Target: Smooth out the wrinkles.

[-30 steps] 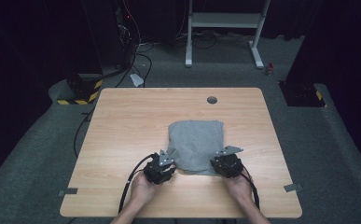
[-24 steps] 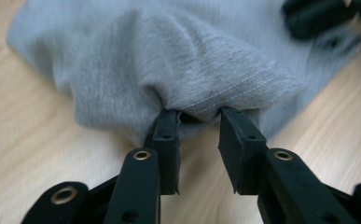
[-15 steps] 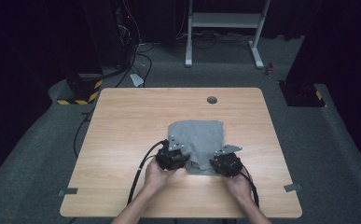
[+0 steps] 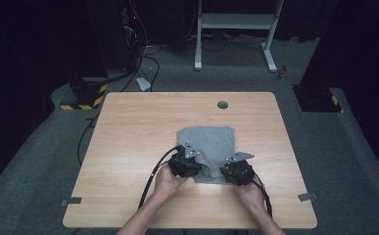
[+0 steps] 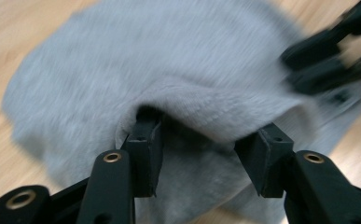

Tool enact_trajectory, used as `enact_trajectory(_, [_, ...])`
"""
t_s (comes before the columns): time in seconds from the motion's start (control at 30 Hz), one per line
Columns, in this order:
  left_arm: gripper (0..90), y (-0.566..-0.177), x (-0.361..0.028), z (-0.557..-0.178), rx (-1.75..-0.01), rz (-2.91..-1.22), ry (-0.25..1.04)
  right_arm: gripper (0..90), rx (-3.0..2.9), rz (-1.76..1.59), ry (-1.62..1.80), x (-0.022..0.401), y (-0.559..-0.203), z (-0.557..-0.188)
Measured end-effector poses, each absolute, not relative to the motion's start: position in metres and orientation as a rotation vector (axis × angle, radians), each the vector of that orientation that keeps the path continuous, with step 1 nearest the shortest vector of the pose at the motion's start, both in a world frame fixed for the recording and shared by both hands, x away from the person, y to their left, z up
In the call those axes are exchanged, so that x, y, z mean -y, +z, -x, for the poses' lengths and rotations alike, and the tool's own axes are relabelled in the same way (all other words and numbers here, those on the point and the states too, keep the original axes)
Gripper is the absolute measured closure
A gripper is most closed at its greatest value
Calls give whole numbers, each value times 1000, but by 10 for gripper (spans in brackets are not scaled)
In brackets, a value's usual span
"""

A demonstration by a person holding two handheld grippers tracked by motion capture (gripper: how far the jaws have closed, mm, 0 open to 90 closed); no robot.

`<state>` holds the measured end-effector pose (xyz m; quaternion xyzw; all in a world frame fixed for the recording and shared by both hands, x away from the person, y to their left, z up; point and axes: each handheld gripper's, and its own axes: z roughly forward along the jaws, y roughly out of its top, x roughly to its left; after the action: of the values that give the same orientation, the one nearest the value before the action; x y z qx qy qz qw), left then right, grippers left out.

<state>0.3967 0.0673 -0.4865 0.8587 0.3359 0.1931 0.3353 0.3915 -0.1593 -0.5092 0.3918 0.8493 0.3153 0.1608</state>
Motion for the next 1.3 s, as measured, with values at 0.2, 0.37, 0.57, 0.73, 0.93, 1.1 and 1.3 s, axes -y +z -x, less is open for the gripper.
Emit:
enact_trajectory(0.2, [607, -493, -69, -396, -907, -2325, 565, 712, -2429, -1116, 895, 159, -509, -392])
enact_trajectory(0.37, [843, -492, -81, -384, -935, -2364, 576, 761, -2428, -1116, 896, 163, -509, -391])
enact_trajectory(0.57, [840, -499, -100, -359, -1003, -2374, 565, 799, -2428, -1090, 863, 161, -508, -390])
enact_trajectory(0.73, [803, -505, -123, -345, -1100, -2318, 521, 806, -2431, -1089, 856, 160, -508, -389])
enact_trajectory(0.93, [789, -501, -138, -335, -1122, -2252, 516, 859, -2443, -1067, 850, 162, -505, -385])
enact_trajectory(1.1, [651, -503, -124, -352, -1092, -2239, 534, 837, -2410, -1065, 892, 164, -498, -384])
enact_trajectory(1.3, [680, -510, -112, -366, -1080, -2235, 508, 781, -2423, -1108, 870, 164, -503, -387])
